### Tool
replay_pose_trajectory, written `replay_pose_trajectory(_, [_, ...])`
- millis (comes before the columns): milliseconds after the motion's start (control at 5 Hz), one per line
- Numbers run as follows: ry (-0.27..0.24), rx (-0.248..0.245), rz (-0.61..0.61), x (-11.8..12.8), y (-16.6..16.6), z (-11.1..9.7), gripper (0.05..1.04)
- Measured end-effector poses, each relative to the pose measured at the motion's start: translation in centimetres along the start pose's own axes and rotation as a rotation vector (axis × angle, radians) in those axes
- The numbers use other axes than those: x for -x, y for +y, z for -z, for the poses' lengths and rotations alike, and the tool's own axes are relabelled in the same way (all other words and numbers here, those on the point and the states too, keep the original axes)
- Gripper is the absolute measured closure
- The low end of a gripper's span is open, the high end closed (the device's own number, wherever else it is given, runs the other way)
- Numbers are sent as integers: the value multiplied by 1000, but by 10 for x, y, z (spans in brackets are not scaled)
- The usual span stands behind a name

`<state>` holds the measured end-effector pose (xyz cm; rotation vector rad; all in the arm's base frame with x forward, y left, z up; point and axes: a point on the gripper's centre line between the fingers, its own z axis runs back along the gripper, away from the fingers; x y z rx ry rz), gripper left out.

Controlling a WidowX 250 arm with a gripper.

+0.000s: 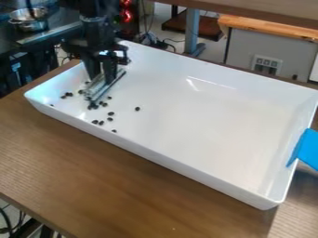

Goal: Sweep into pile

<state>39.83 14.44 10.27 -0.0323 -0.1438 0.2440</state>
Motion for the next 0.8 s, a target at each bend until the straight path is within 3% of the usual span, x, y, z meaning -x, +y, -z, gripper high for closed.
replay_pose_trajectory(200, [-27, 141, -1, 4, -39, -38, 723])
replay_pose_trajectory(400, [-13, 228, 28, 13, -88, -58, 724])
replay_pose_trajectory(600, [40, 196, 77, 45, -121, -37, 724])
replay_pose_trajectory(800, [55, 137, 124, 69, -115, -11, 724])
